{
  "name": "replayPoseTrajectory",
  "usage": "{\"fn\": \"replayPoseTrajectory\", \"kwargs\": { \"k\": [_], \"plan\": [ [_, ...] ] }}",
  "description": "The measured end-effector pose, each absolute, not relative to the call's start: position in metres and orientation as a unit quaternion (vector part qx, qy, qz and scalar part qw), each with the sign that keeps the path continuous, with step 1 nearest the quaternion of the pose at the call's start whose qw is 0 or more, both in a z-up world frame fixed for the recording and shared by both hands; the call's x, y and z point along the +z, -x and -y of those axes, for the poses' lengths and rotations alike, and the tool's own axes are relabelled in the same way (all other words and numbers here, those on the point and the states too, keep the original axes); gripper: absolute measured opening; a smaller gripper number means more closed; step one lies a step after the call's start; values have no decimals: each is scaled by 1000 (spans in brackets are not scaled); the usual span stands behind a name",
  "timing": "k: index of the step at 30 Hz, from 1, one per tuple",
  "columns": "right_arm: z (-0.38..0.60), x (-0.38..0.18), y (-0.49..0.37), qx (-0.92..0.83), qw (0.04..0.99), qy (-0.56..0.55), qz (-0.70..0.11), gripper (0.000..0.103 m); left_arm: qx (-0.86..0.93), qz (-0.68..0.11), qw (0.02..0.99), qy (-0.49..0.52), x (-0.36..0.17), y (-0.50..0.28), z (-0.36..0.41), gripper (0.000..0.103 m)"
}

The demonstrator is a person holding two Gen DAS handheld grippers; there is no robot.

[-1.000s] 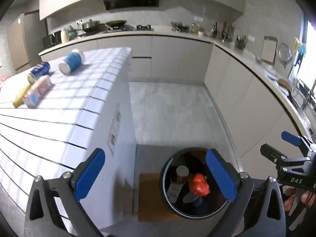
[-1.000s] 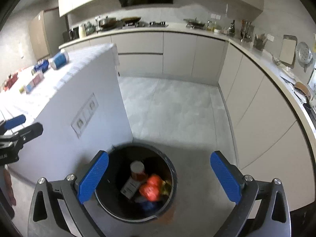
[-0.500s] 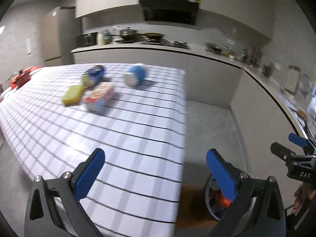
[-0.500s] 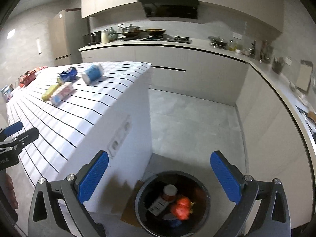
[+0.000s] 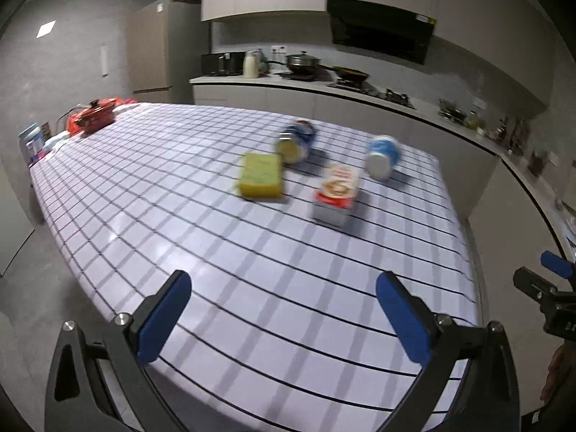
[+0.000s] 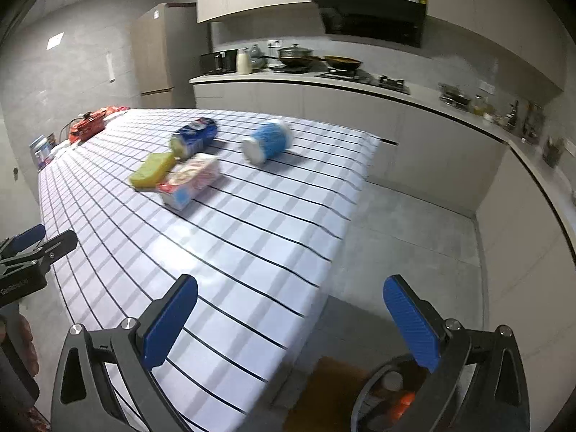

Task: Collect trash
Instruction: 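Move both tools back toward the table, then grasp the yellow sponge with left tool while right tool grasps milk carton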

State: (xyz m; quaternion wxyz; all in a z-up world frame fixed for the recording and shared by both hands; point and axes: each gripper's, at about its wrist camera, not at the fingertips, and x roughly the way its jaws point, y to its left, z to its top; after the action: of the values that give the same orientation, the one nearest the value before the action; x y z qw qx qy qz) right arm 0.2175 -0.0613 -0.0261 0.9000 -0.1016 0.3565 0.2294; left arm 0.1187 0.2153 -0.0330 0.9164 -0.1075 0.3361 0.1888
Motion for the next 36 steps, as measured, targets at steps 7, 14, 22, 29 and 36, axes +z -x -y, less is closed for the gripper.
{"fn": "replayPoseTrajectory", "kwargs": {
  "k": [7, 14, 22, 29, 36],
  "plan": [
    [-14, -38, -221, 256, 890, 110, -362, 103, 183, -348, 911, 124, -52, -121, -275, 103],
    [-73, -52, -235, 263, 882, 117, -373, 103, 179, -365, 905, 127, -66, -138, -316, 102],
    [-124, -69, -268, 270, 872, 110, -394, 77, 150, -380, 905, 118, -74, -173, -341, 102],
    [-153, -85, -296, 275, 863, 101, -412, 72, 130, -388, 905, 115, -79, -199, -347, 102],
    [-149, -94, -337, 250, 866, 81, -426, 66, 103, -397, 904, 119, -85, -235, -340, 102]
  ]
}}
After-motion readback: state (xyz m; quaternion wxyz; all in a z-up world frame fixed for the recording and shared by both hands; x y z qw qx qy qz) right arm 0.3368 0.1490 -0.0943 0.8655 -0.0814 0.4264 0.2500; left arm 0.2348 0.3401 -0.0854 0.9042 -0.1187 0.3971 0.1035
